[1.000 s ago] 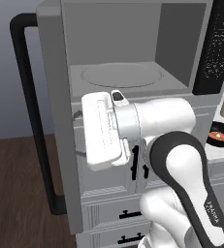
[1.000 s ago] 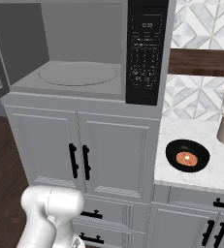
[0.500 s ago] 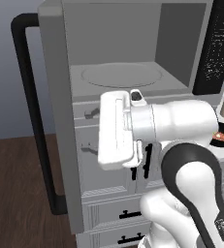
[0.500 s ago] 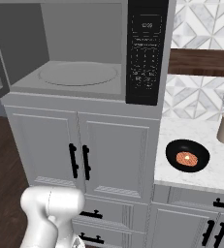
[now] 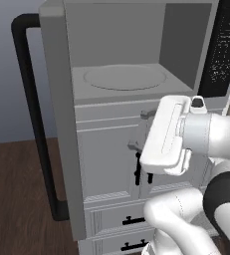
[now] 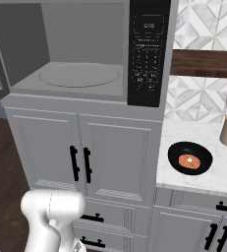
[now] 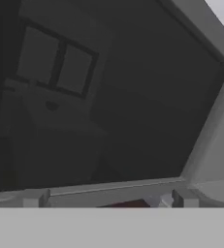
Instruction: Open the microwave, place the bowl with waffle inside the microwave, then close the microwave door and turn it on.
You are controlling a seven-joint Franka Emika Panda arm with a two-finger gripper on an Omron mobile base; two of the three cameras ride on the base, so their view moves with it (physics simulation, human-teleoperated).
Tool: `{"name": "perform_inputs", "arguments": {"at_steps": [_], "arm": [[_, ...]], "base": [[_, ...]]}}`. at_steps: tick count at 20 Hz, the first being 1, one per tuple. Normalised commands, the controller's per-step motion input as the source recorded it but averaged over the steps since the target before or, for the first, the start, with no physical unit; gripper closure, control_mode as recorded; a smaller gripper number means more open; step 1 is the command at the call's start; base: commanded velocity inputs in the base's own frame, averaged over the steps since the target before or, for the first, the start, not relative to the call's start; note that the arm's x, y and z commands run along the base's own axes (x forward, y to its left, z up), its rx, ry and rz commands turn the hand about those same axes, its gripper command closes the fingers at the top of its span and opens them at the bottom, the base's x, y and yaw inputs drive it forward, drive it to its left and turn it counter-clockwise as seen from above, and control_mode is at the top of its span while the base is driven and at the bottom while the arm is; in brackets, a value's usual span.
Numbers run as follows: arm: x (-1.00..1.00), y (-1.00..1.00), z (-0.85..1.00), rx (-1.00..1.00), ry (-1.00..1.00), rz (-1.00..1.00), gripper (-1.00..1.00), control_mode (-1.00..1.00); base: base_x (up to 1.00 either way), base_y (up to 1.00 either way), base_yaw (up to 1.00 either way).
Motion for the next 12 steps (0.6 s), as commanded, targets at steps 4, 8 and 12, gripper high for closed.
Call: {"name": "perform_inputs", "arguments": {"at_steps": [4,8,12], "arm": [[0.0,-0.99,0.01,0.0,0.17,-0.39,-1.0,-1.0],[0.19,-1.0,0.0,0.0,0.31,-0.47,-1.0,-1.0],[0.31,-1.0,0.0,0.0,0.31,-0.5,-1.0,-1.0]], "base": [[0.0,0.0,0.0],[0.0,0.0,0.0],[0.0,0.0,0.0]]}}
